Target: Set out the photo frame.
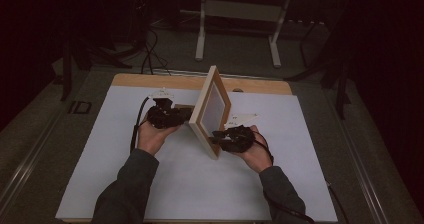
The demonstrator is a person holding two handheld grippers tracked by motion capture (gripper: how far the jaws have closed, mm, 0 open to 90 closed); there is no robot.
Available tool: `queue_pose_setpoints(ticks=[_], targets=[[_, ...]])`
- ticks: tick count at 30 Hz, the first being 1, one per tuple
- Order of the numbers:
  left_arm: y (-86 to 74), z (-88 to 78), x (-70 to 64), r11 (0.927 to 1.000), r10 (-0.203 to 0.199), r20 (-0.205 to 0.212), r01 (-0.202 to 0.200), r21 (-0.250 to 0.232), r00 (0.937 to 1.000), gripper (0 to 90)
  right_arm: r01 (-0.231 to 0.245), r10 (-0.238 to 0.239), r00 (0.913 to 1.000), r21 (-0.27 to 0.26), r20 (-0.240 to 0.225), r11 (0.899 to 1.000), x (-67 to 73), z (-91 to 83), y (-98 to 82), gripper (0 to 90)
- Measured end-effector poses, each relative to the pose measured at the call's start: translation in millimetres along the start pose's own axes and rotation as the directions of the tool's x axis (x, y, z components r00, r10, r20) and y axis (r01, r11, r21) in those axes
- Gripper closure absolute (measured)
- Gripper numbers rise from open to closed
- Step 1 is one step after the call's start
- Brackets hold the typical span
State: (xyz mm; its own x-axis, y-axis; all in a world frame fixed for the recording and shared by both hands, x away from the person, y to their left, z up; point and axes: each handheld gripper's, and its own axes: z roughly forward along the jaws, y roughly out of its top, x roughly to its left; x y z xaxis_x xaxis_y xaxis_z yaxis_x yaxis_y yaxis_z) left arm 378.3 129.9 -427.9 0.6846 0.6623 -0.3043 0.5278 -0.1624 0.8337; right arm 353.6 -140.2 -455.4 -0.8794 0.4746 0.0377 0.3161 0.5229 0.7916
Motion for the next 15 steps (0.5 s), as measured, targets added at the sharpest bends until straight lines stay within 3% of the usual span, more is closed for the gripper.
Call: queue_pose_setpoints(ticks=[5,7,15], targets=[[1.7,-7.9,-2.2,0.9999,-0.002,-0.025,0.001,-0.016,0.9997,60.2,-0.011,0.011,0.9999,-0.004,0.007,1.0,-2.8,-1.1,-2.7,64.8],[3.2,-15.0,-3.8,0.9988,-0.037,-0.043,0.036,-0.035,0.9984,59.8,-0.018,0.018,0.9998,-0.003,0.013,1.0,-3.9,-2.2,-4.8,63.2],[6.0,-26.4,-11.1,0.9939,-0.08,-0.022,0.078,-0.077,0.9965,52.8,-0.033,0.033,0.9992,0.004,0.024,0.999,-7.9,-3.9,-10.1,60.6]])
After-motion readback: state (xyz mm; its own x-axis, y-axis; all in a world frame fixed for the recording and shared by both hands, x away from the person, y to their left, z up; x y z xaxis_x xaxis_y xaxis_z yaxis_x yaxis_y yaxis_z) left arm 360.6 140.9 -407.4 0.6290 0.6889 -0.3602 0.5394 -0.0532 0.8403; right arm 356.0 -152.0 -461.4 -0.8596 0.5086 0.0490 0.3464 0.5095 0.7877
